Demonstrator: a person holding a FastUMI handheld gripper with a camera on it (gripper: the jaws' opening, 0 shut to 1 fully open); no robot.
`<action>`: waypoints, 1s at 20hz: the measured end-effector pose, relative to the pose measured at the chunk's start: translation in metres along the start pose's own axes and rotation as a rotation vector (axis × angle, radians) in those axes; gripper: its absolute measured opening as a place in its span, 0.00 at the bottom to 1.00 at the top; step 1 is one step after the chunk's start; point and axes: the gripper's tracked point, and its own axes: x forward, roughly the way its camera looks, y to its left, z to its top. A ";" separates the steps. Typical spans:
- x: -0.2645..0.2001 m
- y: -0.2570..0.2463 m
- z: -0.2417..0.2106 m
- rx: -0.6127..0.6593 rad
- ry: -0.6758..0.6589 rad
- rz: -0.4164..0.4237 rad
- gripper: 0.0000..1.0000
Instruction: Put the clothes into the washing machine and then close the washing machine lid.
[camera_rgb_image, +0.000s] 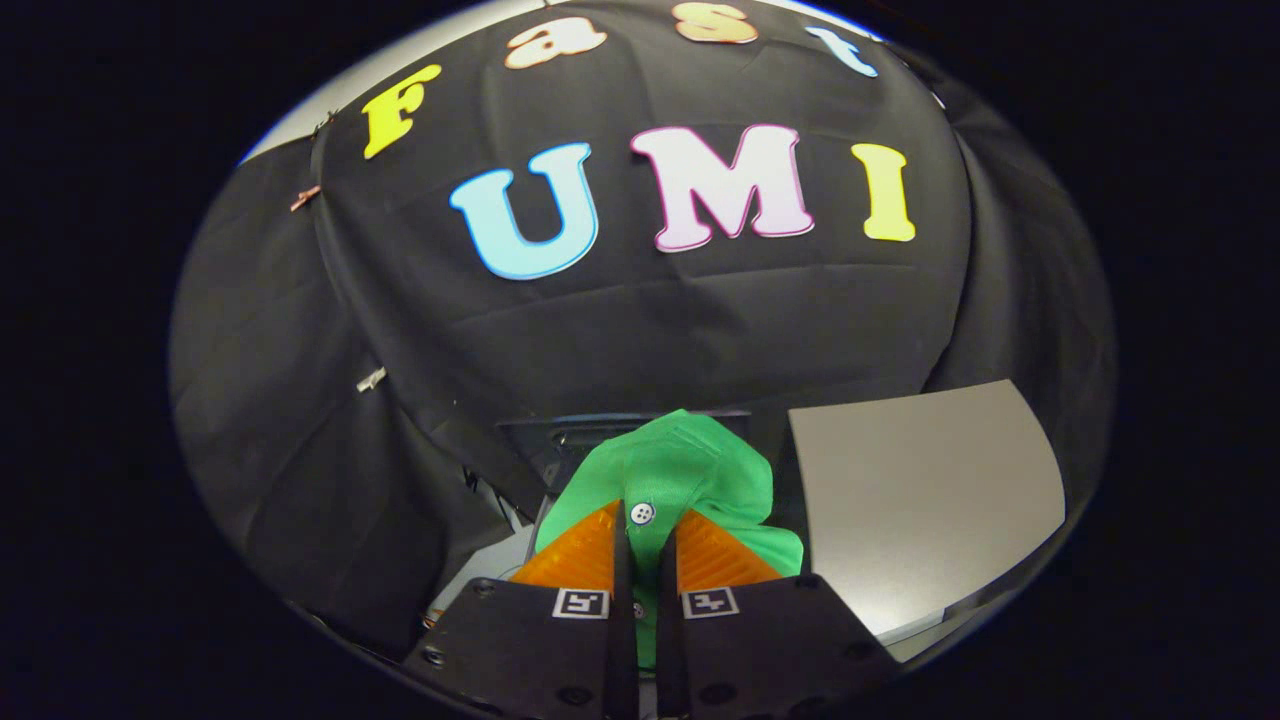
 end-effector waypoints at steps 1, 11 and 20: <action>0.011 0.009 -0.009 -0.004 0.015 0.008 0.12; 0.122 0.048 -0.100 -0.065 0.140 0.016 0.12; 0.184 0.036 -0.157 -0.123 0.159 -0.071 0.12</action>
